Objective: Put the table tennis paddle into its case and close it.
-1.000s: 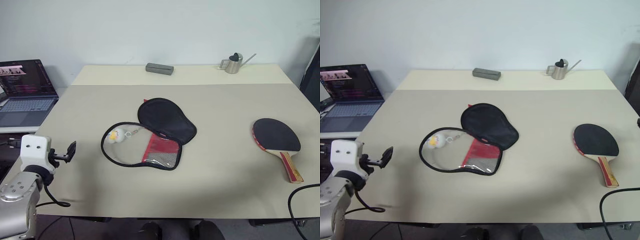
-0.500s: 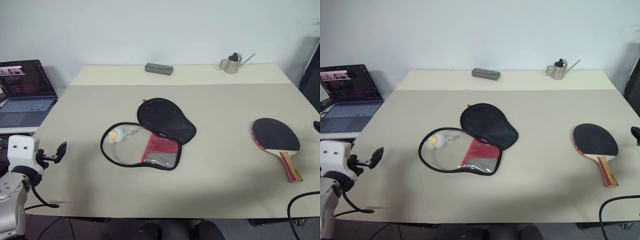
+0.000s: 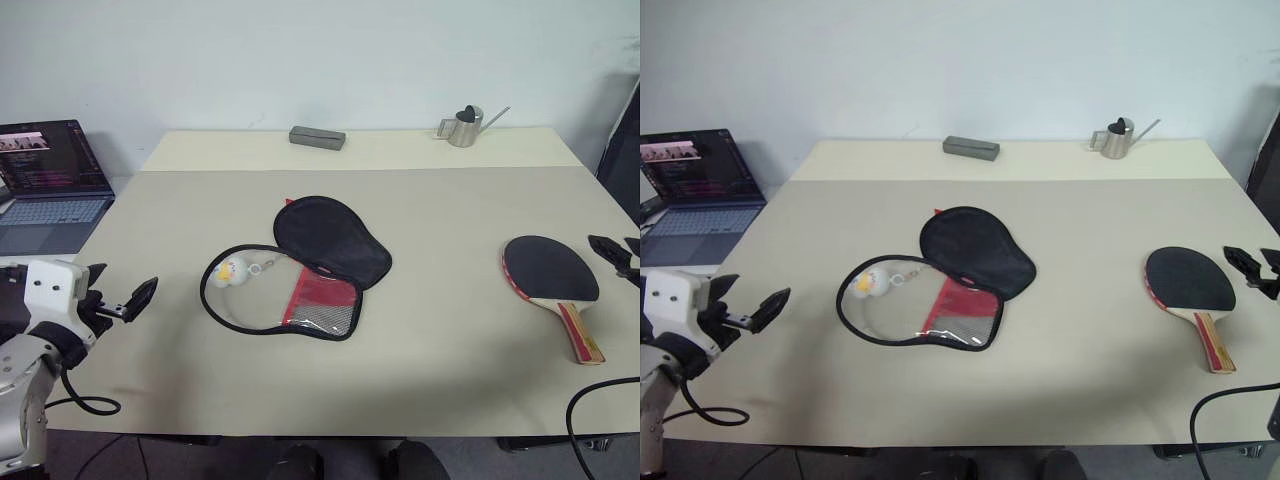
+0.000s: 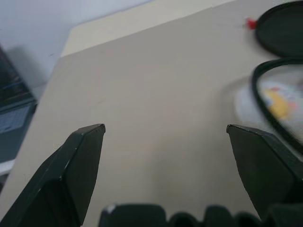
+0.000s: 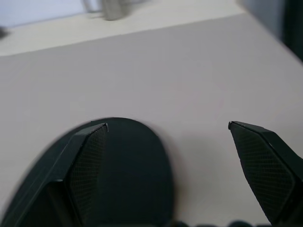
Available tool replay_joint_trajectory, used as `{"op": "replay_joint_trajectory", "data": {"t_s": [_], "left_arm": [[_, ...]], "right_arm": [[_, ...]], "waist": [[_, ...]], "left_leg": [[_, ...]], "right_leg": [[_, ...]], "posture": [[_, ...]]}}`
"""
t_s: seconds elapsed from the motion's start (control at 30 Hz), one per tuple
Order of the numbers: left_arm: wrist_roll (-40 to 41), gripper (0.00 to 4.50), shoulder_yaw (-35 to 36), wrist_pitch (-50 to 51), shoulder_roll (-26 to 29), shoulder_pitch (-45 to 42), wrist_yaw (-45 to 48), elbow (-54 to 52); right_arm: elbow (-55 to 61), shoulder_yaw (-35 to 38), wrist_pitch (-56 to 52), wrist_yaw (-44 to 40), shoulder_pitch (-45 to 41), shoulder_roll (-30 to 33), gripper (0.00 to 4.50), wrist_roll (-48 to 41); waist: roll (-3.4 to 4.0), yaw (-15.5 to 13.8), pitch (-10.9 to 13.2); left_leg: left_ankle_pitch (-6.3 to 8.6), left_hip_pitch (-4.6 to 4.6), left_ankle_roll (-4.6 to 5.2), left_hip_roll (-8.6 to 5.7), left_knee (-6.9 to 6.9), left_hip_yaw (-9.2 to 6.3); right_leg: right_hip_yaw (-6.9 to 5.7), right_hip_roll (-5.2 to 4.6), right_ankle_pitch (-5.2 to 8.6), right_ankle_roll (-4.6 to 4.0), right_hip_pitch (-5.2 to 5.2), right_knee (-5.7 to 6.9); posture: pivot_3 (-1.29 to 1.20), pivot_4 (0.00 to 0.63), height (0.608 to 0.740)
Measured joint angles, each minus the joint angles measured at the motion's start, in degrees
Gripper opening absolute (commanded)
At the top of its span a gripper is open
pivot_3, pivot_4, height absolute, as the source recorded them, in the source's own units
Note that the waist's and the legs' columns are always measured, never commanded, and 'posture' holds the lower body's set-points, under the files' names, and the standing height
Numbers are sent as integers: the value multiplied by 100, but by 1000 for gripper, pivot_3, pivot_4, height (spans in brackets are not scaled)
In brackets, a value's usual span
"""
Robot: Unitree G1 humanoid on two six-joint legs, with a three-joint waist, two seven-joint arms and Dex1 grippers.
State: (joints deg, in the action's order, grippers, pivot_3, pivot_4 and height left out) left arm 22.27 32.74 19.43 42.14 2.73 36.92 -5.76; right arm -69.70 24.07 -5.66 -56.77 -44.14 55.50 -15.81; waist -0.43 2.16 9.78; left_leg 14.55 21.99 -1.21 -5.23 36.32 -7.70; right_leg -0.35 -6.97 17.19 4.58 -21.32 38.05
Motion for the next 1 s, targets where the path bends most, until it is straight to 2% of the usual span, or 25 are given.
{"op": "replay_joint_trajectory", "data": {"t_s": [0.17, 0.3, 0.57, 0.8, 1.0], "left_arm": [[413, 4500, -43, 350, 447, -322, 534, -133], [733, 4500, -411, 708, 691, -659, 1036, -241], [924, 4500, -1072, 1005, 809, -1298, 1650, -160], [916, 4500, -1427, 1005, 801, -1717, 1789, 117], [916, 4500, -1702, 995, 756, -1892, 2016, 165]], "right_arm": [[767, -470, -304, -845, -89, -300, 4467, 1], [1777, -894, -725, -1433, -111, -556, 4467, -19], [3314, -1660, -1381, -2063, -231, -948, 4467, -125], [3571, -2174, -1767, -2023, -774, -1556, 4467, -117], [3722, -2617, -2321, -1481, -814, -2044, 4467, 65]], "waist": [[2, -1, -1], [2, 3, -1], [2, 6, 0], [2, 35, 0], [2, 34, 0]], "left_leg": [[-2, 0, -3, 0, 1, -12], [-4, 0, -8, 1, 2, -17], [-5, 1, -9, 1, 2, -28], [-5, 8, -11, 0, 3, -38], [-6, 14, -12, -2, 7, -45]], "right_leg": [[3, -1, 0, 0, -2, 2], [3, 0, 0, 1, -5, 5], [2, 0, -1, 1, -9, 6], [-3, -1, -1, 0, -14, 1], [-4, -1, -1, 0, -25, 10]], "posture": [[0, 150, 740], [0, 150, 740], [0, 150, 740], [0, 150, 740], [0, 150, 740]]}}
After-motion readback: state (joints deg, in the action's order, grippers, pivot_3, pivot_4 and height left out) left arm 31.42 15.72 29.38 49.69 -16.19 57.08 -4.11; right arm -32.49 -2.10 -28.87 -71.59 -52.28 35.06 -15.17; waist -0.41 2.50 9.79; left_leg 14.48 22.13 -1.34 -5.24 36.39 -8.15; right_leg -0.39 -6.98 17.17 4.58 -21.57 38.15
